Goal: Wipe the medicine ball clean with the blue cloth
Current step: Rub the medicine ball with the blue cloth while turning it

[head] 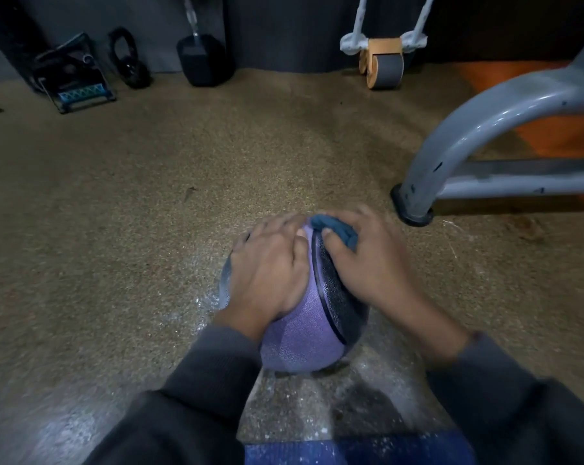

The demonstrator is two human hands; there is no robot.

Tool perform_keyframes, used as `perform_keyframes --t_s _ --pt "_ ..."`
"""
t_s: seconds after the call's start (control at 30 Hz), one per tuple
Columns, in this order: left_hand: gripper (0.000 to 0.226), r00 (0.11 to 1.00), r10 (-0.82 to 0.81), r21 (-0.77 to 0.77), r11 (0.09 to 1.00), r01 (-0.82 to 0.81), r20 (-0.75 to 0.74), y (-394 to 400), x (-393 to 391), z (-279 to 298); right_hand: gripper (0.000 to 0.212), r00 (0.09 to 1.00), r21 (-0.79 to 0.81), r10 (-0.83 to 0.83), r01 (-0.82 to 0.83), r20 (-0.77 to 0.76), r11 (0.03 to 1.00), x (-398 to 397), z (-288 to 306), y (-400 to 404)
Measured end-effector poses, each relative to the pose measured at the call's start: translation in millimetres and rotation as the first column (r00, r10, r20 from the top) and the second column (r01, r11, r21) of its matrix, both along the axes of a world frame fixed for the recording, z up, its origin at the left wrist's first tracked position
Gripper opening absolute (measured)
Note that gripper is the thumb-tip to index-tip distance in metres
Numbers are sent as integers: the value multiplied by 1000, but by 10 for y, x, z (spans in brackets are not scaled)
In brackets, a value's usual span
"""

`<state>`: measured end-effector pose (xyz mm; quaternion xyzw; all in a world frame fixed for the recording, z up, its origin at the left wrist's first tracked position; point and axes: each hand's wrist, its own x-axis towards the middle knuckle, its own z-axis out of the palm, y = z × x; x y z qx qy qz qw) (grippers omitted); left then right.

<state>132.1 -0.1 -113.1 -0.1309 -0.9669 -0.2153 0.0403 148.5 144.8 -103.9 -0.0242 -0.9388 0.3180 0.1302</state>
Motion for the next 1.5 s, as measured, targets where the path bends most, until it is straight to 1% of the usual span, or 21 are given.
perform_keyframes --t_s 0.1,0.17,0.23,0.33,0.37,0.4,0.47,0.57,0.67,0.77,0.9,0.93,1.0,1.07,1.13,1.23,1.3,1.4,1.43,1.47,1.5 --pt "61 1000 -20 12 1000 20 14 -7 -45 -2 42 995 50 14 -9 -101 999 444 3 -97" --pt "60 1000 -26 25 999 25 17 -13 -69 4 42 994 45 1 4 -110 999 439 3 -99" --pt "58 1000 -30 37 999 29 7 -13 -84 8 41 998 -2 -17 17 -66 1000 189 -12 -49" --pt "58 1000 -16 40 999 15 4 -8 -62 -2 37 992 -146 -54 71 111 987 -265 -22 107" --pt "59 1000 -9 39 999 9 4 -7 -53 -6 37 990 -160 -62 82 129 984 -312 -38 130" --pt "59 1000 -2 42 999 2 4 -11 -49 -6 39 991 -135 -66 81 113 988 -266 -45 116" --pt "59 1000 13 60 998 -14 8 -36 -59 -15 45 998 -13 -65 64 -11 998 53 -66 -2" --pt "59 999 28 111 993 -30 16 -93 -104 -20 38 976 67 12 2 -218 998 675 -150 -211" --pt "57 1000 11 155 988 -11 6 -152 -110 -41 35 961 74 36 -17 -273 997 852 -233 -241" --pt "54 1000 -24 171 985 23 4 -181 -103 -58 32 970 115 35 -7 -241 993 535 -117 -222" --pt "55 1000 -16 136 990 19 -23 -173 -38 -46 30 999 121 -24 28 -40 992 -120 35 -123" --pt "56 1000 -12 129 992 15 -24 -170 -35 -48 31 999 116 -27 30 -25 993 -138 36 -110" --pt "57 1000 -9 124 992 11 -13 -174 -47 -54 32 995 126 -3 16 -99 992 67 7 -130" --pt "56 1000 -20 145 989 20 -3 -185 -96 -62 33 982 78 37 -23 -183 997 441 -64 -184" --pt "54 999 -34 162 986 34 -3 -198 -142 -60 34 970 39 99 -92 -221 995 751 -161 -237" --pt "54 998 -59 162 985 56 15 -210 -192 -54 33 963 15 104 -104 -248 994 713 -141 -247" --pt "55 997 -69 151 987 64 23 -210 -211 -59 34 973 22 57 -53 -226 998 385 -86 -217" --pt "55 999 -31 138 990 28 21 -174 -191 -56 39 999 -96 -29 25 -45 995 -170 -39 -55" --pt "55 1000 -7 137 991 3 28 -152 -196 -53 40 999 -100 -47 45 -17 994 -210 -41 -40" --pt "56 999 13 135 991 -18 39 -138 -213 -49 39 998 -60 -61 59 -20 996 -168 -65 -66" --pt "55 998 27 132 991 -34 52 -127 -240 -43 38 996 -2 -65 65 -68 998 -36 -77 -125"
